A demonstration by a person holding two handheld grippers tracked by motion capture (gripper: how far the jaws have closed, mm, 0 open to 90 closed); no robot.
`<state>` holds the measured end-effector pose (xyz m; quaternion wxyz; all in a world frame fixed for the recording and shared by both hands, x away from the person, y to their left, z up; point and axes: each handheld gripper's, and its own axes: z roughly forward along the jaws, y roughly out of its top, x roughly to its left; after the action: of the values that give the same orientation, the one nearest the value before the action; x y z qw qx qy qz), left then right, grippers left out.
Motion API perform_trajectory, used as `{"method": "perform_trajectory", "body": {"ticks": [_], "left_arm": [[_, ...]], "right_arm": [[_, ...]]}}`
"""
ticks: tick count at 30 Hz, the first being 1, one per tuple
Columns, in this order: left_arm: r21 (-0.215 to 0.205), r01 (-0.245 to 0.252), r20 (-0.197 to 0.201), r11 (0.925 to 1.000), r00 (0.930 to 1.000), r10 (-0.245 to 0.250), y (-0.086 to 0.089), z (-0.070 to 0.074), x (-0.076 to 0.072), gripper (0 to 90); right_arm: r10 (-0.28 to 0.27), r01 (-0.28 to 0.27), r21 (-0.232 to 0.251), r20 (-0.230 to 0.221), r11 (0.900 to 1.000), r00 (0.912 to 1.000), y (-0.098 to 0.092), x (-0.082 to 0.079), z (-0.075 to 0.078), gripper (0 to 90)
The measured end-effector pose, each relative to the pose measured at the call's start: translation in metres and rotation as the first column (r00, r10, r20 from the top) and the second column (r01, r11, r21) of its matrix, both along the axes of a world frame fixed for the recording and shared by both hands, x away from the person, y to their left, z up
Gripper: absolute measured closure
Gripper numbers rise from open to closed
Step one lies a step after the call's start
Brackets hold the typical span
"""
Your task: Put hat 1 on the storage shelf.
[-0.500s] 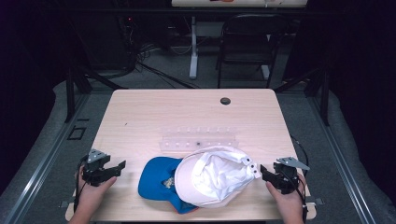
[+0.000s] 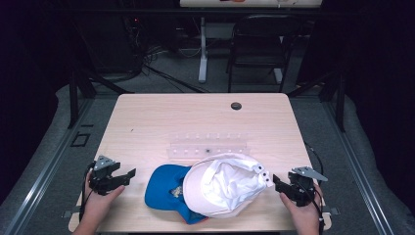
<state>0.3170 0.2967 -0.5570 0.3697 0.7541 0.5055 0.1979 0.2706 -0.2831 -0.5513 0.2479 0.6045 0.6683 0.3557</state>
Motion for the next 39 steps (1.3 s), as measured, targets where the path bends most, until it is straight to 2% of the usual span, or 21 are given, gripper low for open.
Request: {"method": "perform_trajectory", "body": {"ticks": [7,9,13,14,16,17,24,28,34,38,39], "left_arm": [[-0.035,-0.016,0.005,0.9993,0.9999,0.016,0.001,0.002,-0.002,30.7],[-0.038,-0.018,0.005,0.9991,0.9998,0.018,0.000,0.002,-0.002,30.7],[-0.021,-0.013,0.012,0.9997,0.9998,0.013,-0.002,0.004,-0.004,31.0],[-0.012,-0.009,0.012,0.9999,0.9999,0.009,-0.003,0.004,-0.005,32.2],[-0.005,-0.006,0.016,1.0000,0.9999,0.006,-0.004,0.004,-0.005,32.7],[0.009,0.011,0.015,0.9999,0.9998,-0.011,-0.007,0.005,-0.007,33.5],[0.014,0.026,0.018,0.9996,0.9995,-0.026,-0.012,0.009,-0.010,33.7],[0.020,0.026,0.025,0.9995,0.9993,-0.026,-0.015,0.011,-0.012,33.7],[0.024,0.022,0.032,0.9995,0.9992,-0.023,-0.017,0.014,-0.014,33.6],[0.005,0.011,0.039,0.9999,0.9992,-0.012,-0.017,0.017,-0.015,32.3],[-0.009,0.009,0.041,0.9999,0.9991,-0.008,-0.018,0.018,-0.016,32.1]], "right_arm": [[-0.001,0.001,0.013,-0.006,1.000,1.0000,0.001,-0.001,0.002,39.6],[-0.008,0.009,0.034,-0.038,0.999,0.9993,0.001,-0.001,0.002,41.6],[-0.020,0.023,0.036,-0.078,0.999,0.9968,-0.001,-0.002,0.001,47.1],[-0.024,0.028,0.052,-0.086,0.998,0.9960,-0.001,-0.002,0.001,47.5],[-0.024,0.029,0.051,-0.093,0.998,0.9954,-0.002,-0.002,0.002,47.6],[-0.018,0.024,0.061,-0.097,0.998,0.9952,-0.002,-0.004,0.004,48.9],[0.014,-0.008,0.075,-0.084,0.997,0.9964,0.001,-0.009,0.013,49.6],[0.012,-0.009,0.049,-0.055,0.999,0.9984,0.002,-0.012,0.017,48.6],[0.029,-0.026,0.057,-0.069,0.998,0.9972,0.006,-0.012,0.018,46.8],[0.034,-0.032,0.055,-0.051,0.998,0.9981,0.007,-0.013,0.019,46.8],[0.039,-0.037,0.062,-0.033,0.997,0.9987,0.008,-0.015,0.020,48.6]]}}
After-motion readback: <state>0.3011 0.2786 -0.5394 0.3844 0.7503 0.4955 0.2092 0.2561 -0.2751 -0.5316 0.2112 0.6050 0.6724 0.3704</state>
